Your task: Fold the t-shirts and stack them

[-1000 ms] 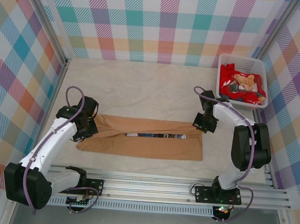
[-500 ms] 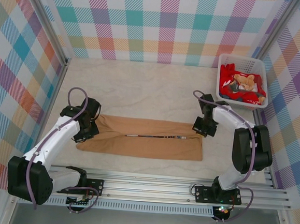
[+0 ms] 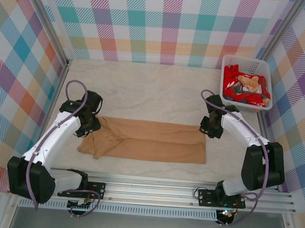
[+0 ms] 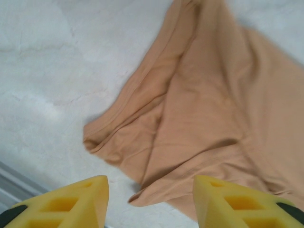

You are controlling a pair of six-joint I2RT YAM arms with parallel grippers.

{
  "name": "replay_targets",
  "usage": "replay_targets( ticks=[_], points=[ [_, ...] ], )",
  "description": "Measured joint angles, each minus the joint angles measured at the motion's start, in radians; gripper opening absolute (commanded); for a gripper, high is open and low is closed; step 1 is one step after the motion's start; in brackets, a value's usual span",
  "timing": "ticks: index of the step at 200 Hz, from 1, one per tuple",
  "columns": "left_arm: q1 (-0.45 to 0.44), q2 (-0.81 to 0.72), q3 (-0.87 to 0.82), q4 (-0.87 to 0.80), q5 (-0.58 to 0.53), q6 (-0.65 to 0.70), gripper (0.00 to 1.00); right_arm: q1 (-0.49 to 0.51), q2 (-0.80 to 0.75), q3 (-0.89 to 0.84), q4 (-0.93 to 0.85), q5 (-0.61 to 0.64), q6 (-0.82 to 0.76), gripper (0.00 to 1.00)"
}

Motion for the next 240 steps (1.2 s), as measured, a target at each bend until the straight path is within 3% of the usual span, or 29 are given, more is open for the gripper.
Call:
replay_targets(
  ticks=[64, 103, 145, 179, 206, 240],
  points=[
    [0.253, 0.396, 0.119, 0.21, 0.195, 0.044, 0.39, 0.014, 0.144, 0.002, 0.121, -0.136, 0.023, 0.15],
    [0.312, 0.468, 0.12, 0.299, 0.248, 0.073, 0.51, 0.014, 0.227, 0.008, 0.136, -0.136, 0.019, 0.14],
    [0.341, 0.468, 0.112, 0.409, 0.314, 0.028, 0.54, 0.014, 0.258, 0.035, 0.135, -0.132, 0.018, 0.13],
    [0.341, 0.473, 0.093, 0.458, 0.364, -0.006, 0.4, 0.012, 0.269, 0.047, 0.135, -0.122, 0.018, 0.12],
    [0.343, 0.496, 0.073, 0.483, 0.373, -0.016, 0.2, 0.01, 0.278, 0.047, 0.13, -0.116, 0.019, 0.12],
    [0.357, 0.513, 0.047, 0.482, 0.365, 0.006, 0.08, 0.01, 0.282, 0.047, 0.126, -0.109, 0.019, 0.12]
  ],
)
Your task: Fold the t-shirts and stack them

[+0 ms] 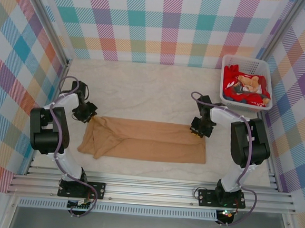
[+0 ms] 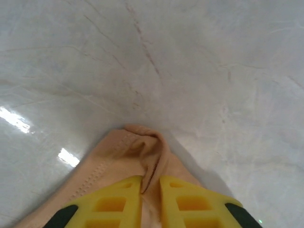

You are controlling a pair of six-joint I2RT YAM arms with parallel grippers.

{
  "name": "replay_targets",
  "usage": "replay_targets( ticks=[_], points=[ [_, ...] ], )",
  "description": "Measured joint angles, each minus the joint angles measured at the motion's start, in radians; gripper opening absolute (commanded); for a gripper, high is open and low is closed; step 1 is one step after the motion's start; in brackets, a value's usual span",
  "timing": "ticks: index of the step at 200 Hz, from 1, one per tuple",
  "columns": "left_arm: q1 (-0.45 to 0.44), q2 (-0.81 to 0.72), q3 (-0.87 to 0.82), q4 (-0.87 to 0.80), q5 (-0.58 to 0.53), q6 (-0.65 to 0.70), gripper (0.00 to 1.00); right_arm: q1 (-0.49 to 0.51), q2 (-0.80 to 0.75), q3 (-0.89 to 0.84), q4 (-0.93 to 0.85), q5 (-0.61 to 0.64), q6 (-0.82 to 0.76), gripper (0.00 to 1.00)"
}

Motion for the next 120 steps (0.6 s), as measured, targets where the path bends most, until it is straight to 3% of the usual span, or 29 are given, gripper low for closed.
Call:
replay_targets(
  ticks=[22, 67, 120],
  points=[
    [0.008, 0.007, 0.0, -0.007, -0.029, 0.018, 0.09, 0.0, 0.0, 0.0, -0.006, 0.004, 0.0, 0.11],
    [0.008, -0.007, 0.0, -0.06, -0.088, 0.05, 0.46, 0.0, 0.0, 0.002, -0.014, 0.005, -0.005, 0.12],
    [-0.032, -0.294, -0.1, -0.106, -0.087, 0.042, 0.38, 0.005, -0.064, 0.023, -0.026, 0.007, -0.063, 0.17]
  ],
)
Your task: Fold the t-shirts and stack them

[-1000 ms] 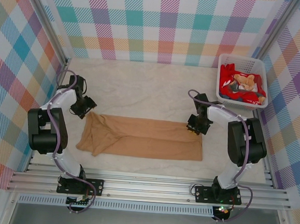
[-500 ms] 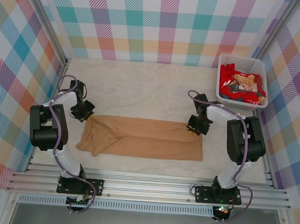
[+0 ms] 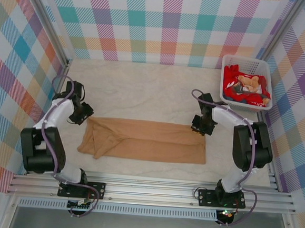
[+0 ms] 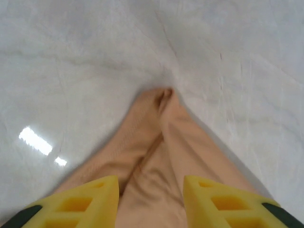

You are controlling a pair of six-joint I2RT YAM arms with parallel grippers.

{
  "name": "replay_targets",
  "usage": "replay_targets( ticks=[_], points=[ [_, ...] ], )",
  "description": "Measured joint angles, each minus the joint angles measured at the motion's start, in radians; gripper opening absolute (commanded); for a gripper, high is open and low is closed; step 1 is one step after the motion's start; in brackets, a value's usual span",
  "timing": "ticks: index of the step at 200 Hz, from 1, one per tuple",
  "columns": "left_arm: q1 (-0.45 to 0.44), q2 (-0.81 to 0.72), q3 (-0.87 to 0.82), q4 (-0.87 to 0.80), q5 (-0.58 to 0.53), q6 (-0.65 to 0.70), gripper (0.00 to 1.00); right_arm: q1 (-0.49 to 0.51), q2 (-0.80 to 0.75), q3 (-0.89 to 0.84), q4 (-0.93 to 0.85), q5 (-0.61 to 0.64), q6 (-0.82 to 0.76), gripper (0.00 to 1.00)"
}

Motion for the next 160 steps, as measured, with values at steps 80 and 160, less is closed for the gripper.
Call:
replay_targets(
  ticks=[80, 160],
  points=[
    [-0.01, 0.004, -0.168, 0.055, 0.104, 0.013, 0.34, 0.023, -0.03, -0.045, 0.118, -0.24, -0.019, 0.22],
    [-0.011, 0.053, -0.181, 0.118, 0.117, 0.043, 0.16, 0.023, -0.03, -0.117, 0.134, -0.285, 0.022, 0.22]
  ],
)
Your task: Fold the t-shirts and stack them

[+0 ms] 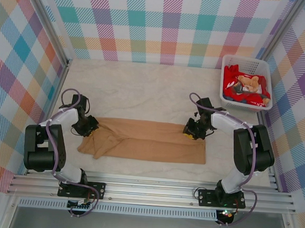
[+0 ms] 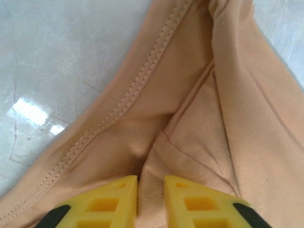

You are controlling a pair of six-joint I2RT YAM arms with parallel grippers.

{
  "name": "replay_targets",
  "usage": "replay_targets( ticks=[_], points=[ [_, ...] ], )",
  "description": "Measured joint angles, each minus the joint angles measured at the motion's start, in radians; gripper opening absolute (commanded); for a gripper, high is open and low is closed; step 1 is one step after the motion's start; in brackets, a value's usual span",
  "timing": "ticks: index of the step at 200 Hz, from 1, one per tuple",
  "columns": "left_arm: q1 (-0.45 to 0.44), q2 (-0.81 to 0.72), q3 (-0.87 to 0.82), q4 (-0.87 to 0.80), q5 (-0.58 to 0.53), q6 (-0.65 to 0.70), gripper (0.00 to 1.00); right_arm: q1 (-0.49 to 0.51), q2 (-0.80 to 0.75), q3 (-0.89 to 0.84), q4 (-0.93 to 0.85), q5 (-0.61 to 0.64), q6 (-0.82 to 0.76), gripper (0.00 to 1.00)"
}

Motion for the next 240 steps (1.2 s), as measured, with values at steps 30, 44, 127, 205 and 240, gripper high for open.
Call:
replay_targets(
  ticks=[30, 44, 127, 205, 240],
  points=[
    [0.0, 0.0, -0.007, 0.012, 0.004, 0.007, 0.0, 0.0, 0.0, 0.0, -0.001, 0.001, 0.002, 0.21],
    [-0.002, -0.007, -0.007, 0.011, 0.003, 0.011, 0.0, 0.0, 0.0, 0.0, -0.001, 0.001, 0.004, 0.21],
    [-0.078, -0.122, 0.02, -0.116, -0.105, -0.016, 0.0, 0.0, 0.0, 0.005, -0.002, 0.001, 0.003, 0.21],
    [-0.097, -0.256, -0.016, -0.246, -0.124, -0.098, 0.0, 0.0, 0.028, 0.03, -0.017, 0.016, -0.008, 0.19],
    [-0.097, -0.219, -0.01, -0.253, -0.114, -0.12, 0.0, 0.0, 0.051, 0.03, -0.018, 0.016, -0.011, 0.19]
  ],
)
